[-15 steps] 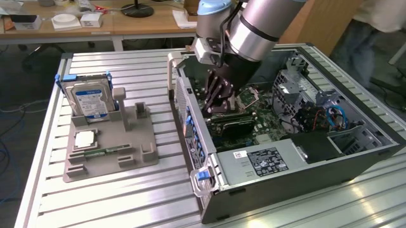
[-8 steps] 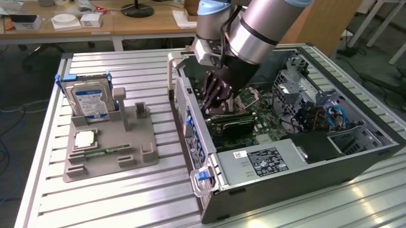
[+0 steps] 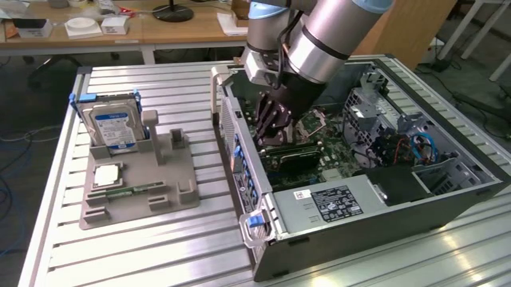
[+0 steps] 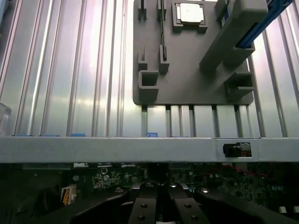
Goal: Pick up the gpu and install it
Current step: 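Press down on the gpu until it lock into place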
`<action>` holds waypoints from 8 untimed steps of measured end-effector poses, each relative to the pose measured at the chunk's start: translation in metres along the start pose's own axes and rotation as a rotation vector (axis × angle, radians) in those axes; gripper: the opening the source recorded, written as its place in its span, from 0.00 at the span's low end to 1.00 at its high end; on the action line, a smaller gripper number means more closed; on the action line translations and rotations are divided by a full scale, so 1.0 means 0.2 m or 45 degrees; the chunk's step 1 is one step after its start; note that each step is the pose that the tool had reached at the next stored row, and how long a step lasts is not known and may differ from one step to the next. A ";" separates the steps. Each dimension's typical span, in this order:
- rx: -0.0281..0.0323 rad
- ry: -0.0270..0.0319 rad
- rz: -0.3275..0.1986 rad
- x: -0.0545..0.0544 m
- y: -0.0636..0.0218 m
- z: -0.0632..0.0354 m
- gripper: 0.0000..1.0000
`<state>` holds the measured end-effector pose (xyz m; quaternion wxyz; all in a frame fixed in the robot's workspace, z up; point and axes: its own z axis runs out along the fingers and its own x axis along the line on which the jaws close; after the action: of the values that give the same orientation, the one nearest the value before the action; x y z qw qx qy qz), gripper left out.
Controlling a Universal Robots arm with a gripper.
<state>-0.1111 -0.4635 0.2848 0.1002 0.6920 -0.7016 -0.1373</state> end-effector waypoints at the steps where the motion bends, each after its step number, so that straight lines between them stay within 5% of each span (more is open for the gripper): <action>1: 0.0022 -0.0033 -0.001 0.00 -0.003 -0.007 0.10; 8: -0.0004 0.0003 0.000 0.00 -0.006 -0.057 0.10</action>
<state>-0.1062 -0.4636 0.2952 0.1004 0.6920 -0.7016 -0.1373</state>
